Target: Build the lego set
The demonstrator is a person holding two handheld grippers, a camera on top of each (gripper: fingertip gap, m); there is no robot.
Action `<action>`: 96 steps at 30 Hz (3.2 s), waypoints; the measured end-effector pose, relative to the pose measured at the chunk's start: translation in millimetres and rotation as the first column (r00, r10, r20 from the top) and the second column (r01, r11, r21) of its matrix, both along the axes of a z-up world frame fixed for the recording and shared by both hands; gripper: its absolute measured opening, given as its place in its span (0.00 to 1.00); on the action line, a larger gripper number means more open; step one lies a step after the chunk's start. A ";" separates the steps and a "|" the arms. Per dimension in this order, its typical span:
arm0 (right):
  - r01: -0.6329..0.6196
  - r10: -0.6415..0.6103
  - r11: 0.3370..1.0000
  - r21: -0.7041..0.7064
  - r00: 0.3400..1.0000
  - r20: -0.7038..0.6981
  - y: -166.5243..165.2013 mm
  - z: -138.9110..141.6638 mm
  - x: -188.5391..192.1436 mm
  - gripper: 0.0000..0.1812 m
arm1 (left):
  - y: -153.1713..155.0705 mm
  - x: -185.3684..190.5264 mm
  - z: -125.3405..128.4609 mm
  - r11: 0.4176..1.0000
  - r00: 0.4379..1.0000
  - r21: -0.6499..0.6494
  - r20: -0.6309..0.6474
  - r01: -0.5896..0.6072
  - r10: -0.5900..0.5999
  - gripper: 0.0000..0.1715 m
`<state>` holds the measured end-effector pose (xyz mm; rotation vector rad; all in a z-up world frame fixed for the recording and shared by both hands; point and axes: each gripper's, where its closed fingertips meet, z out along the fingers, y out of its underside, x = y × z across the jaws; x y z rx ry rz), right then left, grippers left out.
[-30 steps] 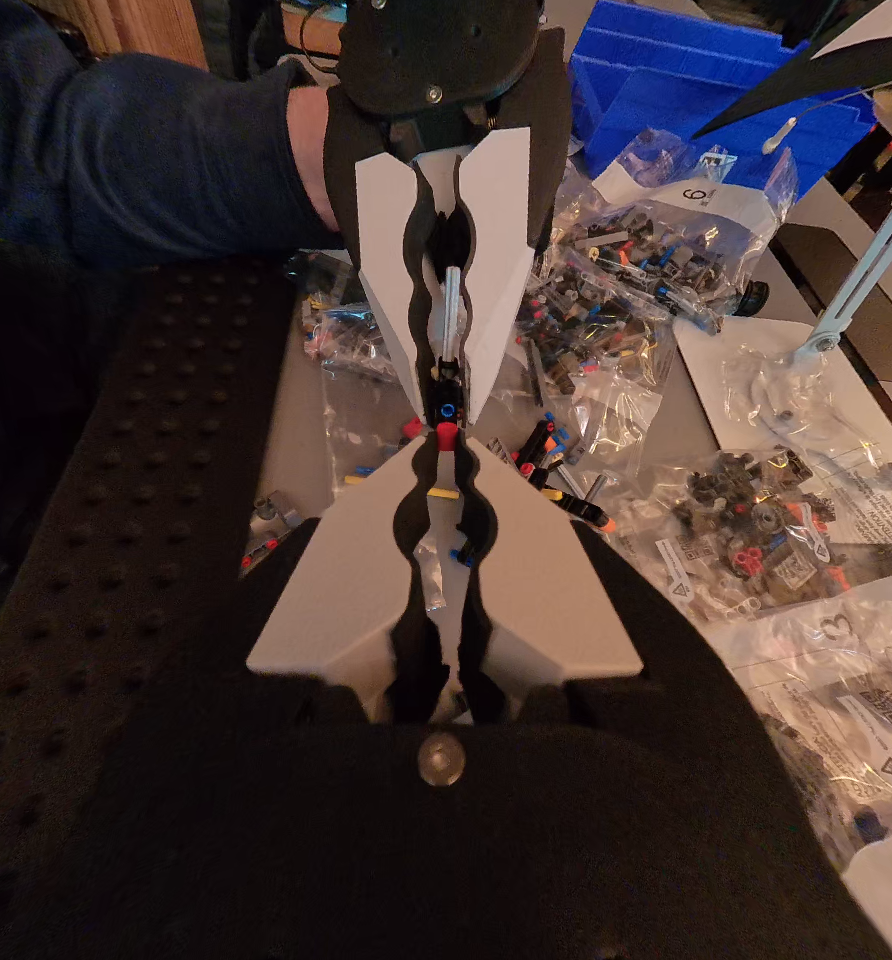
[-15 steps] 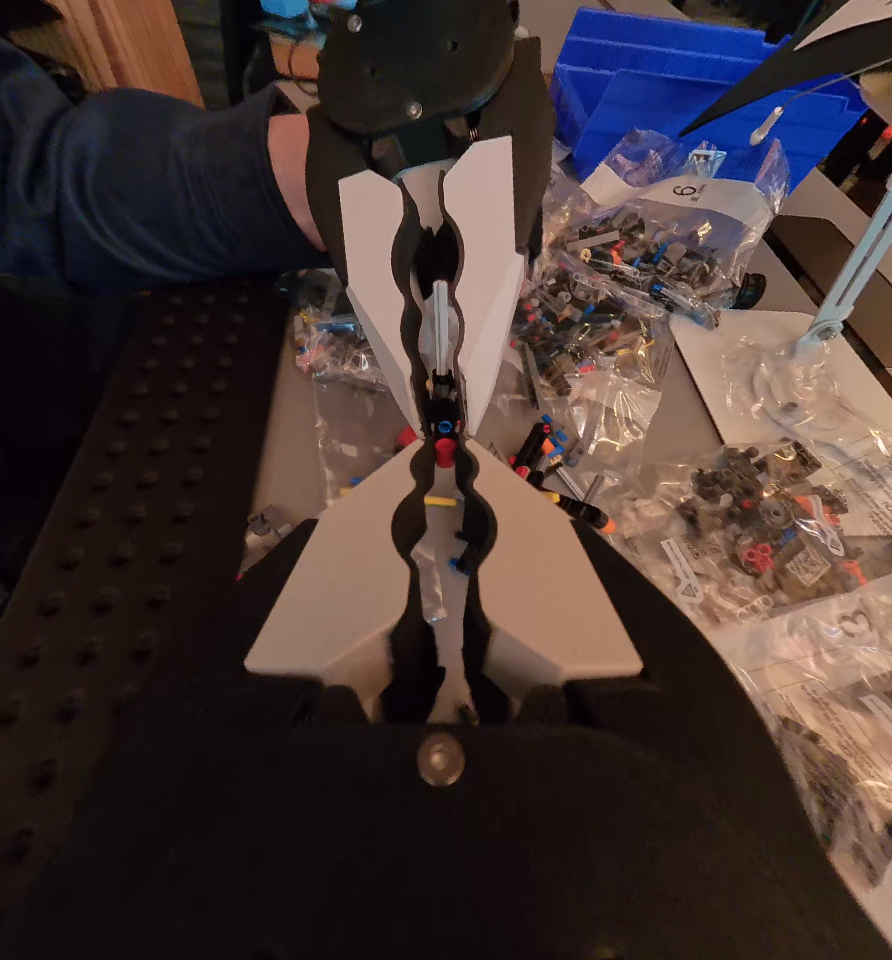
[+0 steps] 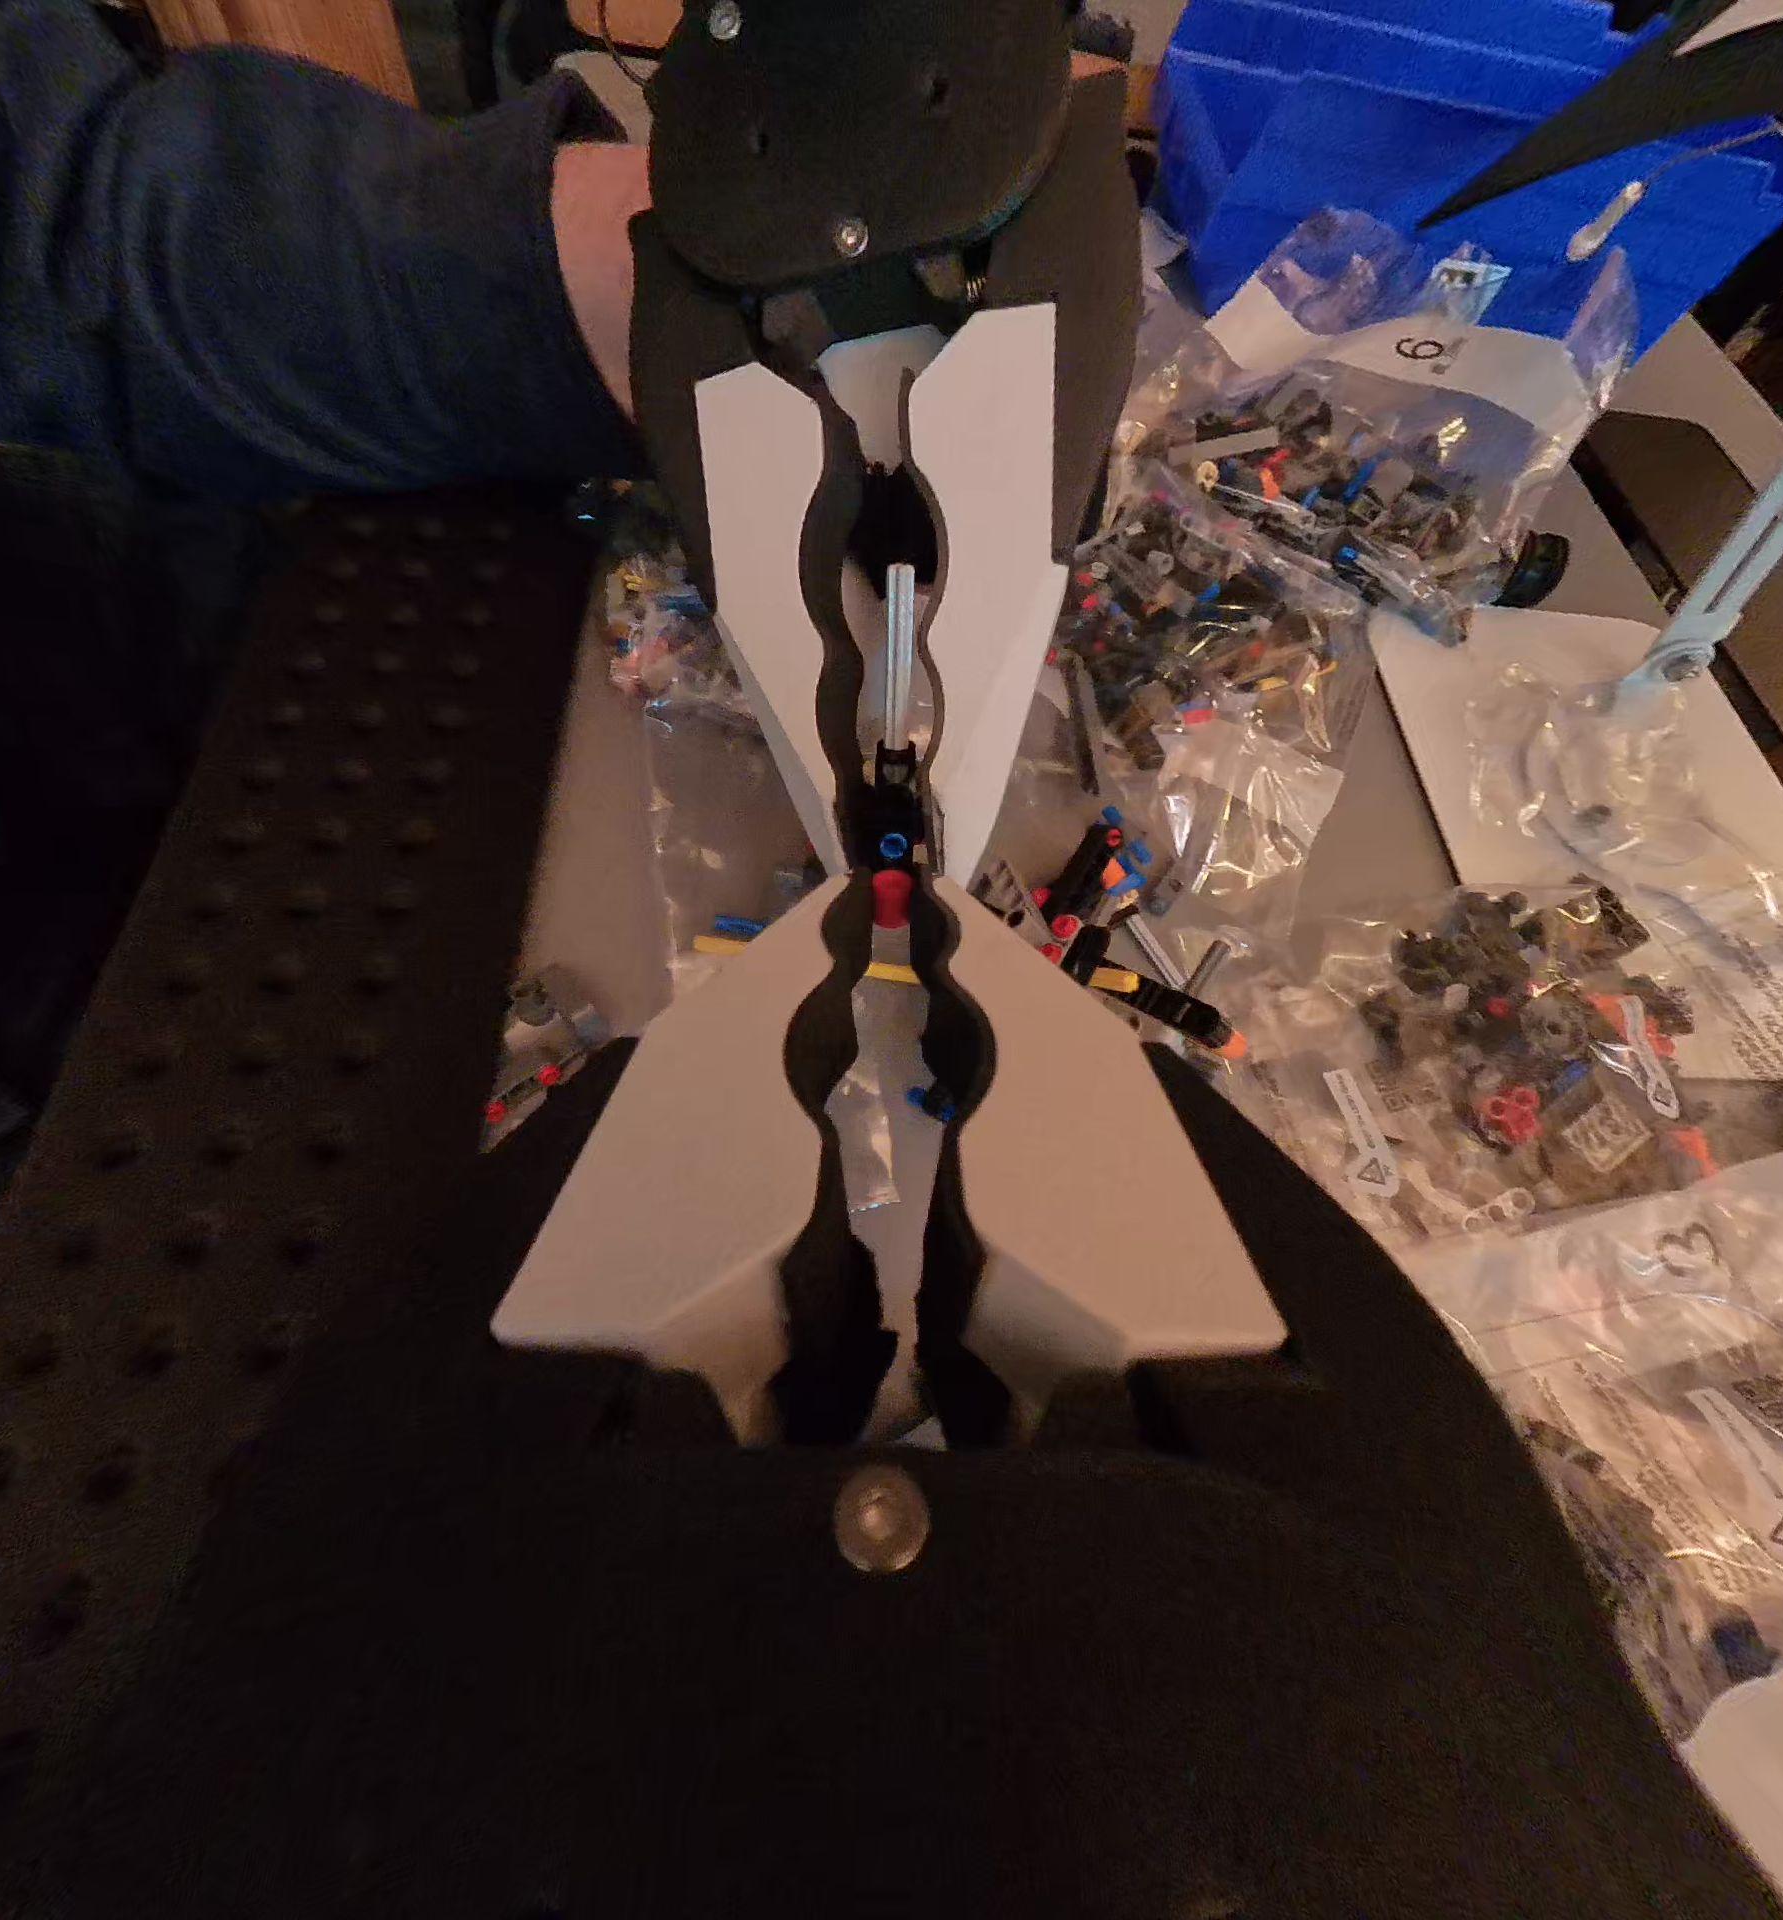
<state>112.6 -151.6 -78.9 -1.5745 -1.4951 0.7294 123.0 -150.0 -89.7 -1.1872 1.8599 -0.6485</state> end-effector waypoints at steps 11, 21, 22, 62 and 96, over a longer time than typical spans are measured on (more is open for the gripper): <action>0.039 -0.042 0.999 -0.027 0.991 -0.124 3.2 25.6 43.6 0.02 | 14.0 -24.3 -22.2 0.997 0.990 -0.030 -0.123 -0.070 0.065 0.08; 0.005 -0.009 0.987 -0.159 1.000 -0.024 1.5 -13.3 31.5 0.03 | 0.6 -16.0 -7.8 0.991 1.000 -0.135 -0.018 -0.004 0.001 0.08; -0.008 -0.001 0.985 -0.172 0.999 -0.051 0.7 -9.3 30.2 0.03 | 1.6 -14.9 -7.3 0.991 1.000 -0.132 -0.009 -0.004 0.003 0.08; 0.050 -0.015 0.971 -0.234 0.989 0.149 8.0 -59.0 -9.0 0.03 | 9.4 -30.6 -54.1 0.976 0.975 -0.210 -0.224 -0.053 0.005 0.01; 0.042 -0.020 0.990 -0.135 0.987 0.160 5.4 -49.3 -3.0 0.03 | 2.9 -22.3 -19.4 0.983 0.998 -0.186 -0.057 0.007 -0.018 0.04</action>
